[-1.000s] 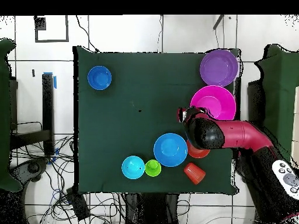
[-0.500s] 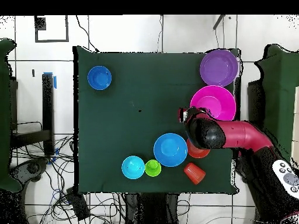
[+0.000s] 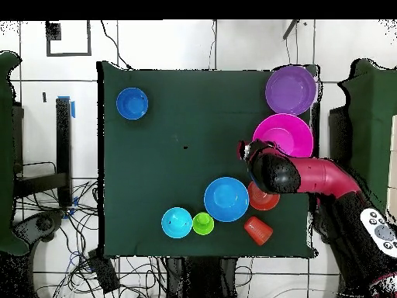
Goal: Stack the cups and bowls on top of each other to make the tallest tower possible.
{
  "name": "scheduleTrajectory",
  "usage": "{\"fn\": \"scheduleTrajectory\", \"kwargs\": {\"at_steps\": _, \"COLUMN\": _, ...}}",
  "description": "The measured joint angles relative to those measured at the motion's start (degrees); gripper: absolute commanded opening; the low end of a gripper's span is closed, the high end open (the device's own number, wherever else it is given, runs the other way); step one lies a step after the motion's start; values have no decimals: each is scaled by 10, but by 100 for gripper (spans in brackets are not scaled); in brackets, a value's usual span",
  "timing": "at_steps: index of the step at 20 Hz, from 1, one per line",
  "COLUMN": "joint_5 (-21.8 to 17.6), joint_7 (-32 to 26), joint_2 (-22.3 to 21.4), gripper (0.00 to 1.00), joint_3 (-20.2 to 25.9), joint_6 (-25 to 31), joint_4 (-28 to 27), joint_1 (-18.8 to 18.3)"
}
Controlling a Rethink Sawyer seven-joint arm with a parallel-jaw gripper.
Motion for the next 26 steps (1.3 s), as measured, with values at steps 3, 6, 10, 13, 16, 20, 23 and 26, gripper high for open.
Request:
{"fn": "scheduleTrajectory", "kwargs": {"at_steps": 3, "joint_5": 0, "joint_7": 0, "joint_2": 8, "gripper": 100, "joint_3": 0, "joint_6": 0, "joint_4": -8, "joint_1": 0}}
{"fn": "scheduleTrajectory", "kwargs": {"at_steps": 6, "joint_5": 0, "joint_7": 0, "joint_2": 11, "gripper": 100, "joint_3": 0, "joint_6": 0, "joint_4": -11, "joint_1": 0}}
{"fn": "scheduleTrajectory", "kwargs": {"at_steps": 10, "joint_5": 0, "joint_7": 0, "joint_2": 11, "gripper": 100, "joint_3": 0, "joint_6": 0, "joint_4": -12, "joint_1": 2}}
{"fn": "scheduleTrajectory", "kwargs": {"at_steps": 13, "joint_5": 0, "joint_7": 0, "joint_2": 11, "gripper": 100, "joint_3": 0, "joint_6": 0, "joint_4": -12, "joint_1": 4}}
{"fn": "scheduleTrajectory", "kwargs": {"at_steps": 16, "joint_5": 0, "joint_7": 0, "joint_2": 11, "gripper": 100, "joint_3": 0, "joint_6": 0, "joint_4": -12, "joint_1": 6}}
{"fn": "scheduleTrajectory", "kwargs": {"at_steps": 20, "joint_5": 0, "joint_7": 0, "joint_2": 8, "gripper": 100, "joint_3": -1, "joint_6": 0, "joint_4": -13, "joint_1": 13}}
{"fn": "scheduleTrajectory", "kwargs": {"at_steps": 23, "joint_5": 0, "joint_7": 0, "joint_2": 4, "gripper": 100, "joint_3": -3, "joint_6": 0, "joint_4": -13, "joint_1": 20}}
{"fn": "scheduleTrajectory", "kwargs": {"at_steps": 26, "joint_5": 0, "joint_7": 0, "joint_2": -2, "gripper": 100, "joint_3": -4, "joint_6": 0, "joint_4": -14, "joint_1": 27}}
